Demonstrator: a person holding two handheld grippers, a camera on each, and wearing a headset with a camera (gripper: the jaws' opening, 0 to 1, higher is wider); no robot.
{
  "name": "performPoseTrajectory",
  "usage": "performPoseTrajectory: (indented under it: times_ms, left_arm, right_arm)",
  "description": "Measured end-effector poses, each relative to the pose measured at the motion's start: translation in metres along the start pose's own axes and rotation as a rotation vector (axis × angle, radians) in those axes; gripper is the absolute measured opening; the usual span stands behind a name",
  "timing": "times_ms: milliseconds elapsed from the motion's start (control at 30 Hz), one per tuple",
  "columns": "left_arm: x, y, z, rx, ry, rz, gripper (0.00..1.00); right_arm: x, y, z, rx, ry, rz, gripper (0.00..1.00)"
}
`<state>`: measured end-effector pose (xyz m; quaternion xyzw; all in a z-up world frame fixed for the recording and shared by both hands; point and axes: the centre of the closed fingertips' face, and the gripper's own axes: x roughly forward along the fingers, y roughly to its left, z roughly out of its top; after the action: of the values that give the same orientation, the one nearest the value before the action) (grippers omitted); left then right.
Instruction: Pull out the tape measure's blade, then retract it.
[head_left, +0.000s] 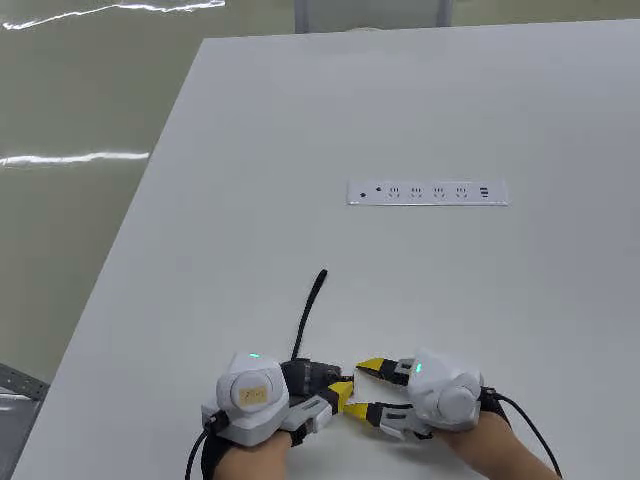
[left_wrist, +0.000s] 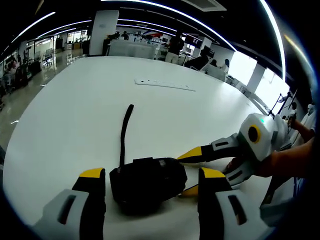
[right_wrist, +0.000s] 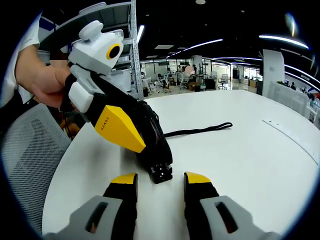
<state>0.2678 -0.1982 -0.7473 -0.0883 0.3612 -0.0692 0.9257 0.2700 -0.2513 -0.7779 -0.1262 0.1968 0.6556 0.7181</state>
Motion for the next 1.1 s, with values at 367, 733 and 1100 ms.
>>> performPoseTrajectory:
  times_ms: [367,733,1100]
  left_arm:
    - [-0.004,-0.005,-0.003,0.059,-0.024,-0.051,0.76]
    - [-0.013,-0.001,-0.01,0.113,-0.03,-0.085,0.76]
    - [-0.025,-0.003,-0.01,0.148,-0.054,-0.136,0.77]
  right_arm:
    - [-0.017,-0.002,0.004,0.039,-0.033,-0.058,0.38]
    - [-0.035,0.002,0.004,0.065,-0.047,-0.111,0.4]
    - [-0.051,0.004,0.005,0.089,-0.052,-0.164,0.43]
